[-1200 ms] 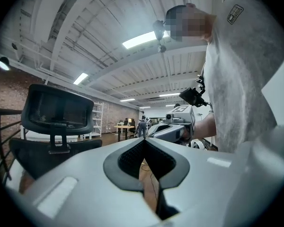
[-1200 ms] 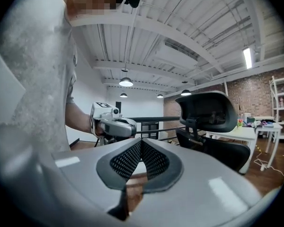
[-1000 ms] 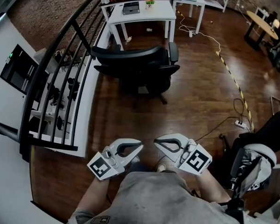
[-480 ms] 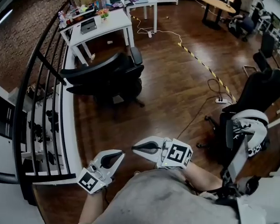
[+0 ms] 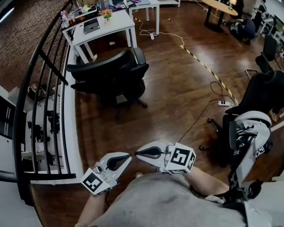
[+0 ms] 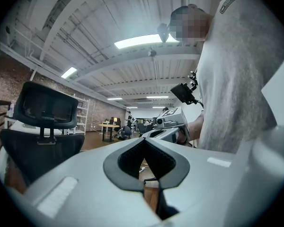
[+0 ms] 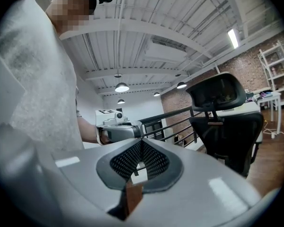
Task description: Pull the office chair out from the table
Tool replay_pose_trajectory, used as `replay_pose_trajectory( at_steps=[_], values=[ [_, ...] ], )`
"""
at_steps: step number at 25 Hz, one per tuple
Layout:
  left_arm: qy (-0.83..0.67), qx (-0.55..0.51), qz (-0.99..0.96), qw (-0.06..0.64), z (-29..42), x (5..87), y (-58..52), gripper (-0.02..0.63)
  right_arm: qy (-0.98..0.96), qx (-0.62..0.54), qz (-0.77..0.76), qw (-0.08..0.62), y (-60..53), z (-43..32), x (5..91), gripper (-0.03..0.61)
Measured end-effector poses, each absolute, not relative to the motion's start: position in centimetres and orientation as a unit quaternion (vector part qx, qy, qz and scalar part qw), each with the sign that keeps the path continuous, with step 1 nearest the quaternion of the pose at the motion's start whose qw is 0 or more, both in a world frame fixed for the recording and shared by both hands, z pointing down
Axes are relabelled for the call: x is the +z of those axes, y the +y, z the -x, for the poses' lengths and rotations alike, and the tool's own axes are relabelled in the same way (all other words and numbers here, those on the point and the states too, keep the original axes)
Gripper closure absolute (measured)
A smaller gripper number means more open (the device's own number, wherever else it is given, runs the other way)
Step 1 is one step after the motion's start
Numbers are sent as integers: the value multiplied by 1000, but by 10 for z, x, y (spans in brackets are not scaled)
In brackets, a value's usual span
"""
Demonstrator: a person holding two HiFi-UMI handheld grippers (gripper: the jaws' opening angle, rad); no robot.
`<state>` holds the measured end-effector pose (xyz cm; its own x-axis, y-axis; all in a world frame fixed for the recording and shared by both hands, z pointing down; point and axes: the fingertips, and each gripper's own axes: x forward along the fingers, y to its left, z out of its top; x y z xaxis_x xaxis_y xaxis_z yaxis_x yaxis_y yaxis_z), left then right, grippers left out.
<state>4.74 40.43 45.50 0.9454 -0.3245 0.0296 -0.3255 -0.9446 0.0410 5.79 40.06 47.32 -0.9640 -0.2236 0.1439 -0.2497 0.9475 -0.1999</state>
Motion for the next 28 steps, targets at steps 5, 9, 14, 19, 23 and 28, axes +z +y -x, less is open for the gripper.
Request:
replay_pose_trajectory(
  at_steps=[5, 9, 14, 19, 23, 28],
  values=[
    [-161, -1, -987, 24, -52, 448, 414, 614, -984, 119, -120, 62, 410, -61, 473, 572],
    [-167, -4, -986, 26, -51, 441, 420, 614, -983, 122, -120, 60, 414, -62, 467, 572],
    [-170, 1, -985, 21, -51, 438, 420, 614, -983, 120, -125, 59, 411, -64, 463, 572],
    [-171, -1, -985, 23, -53, 440, 418, 614, -983, 119, -123, 61, 408, -63, 463, 574],
    [-177, -10, -984, 25, -52, 441, 416, 614, -984, 116, -123, 64, 406, -63, 464, 572],
    [-183, -13, -983, 22, -53, 438, 412, 614, -984, 113, -122, 64, 403, -63, 464, 572]
  ],
)
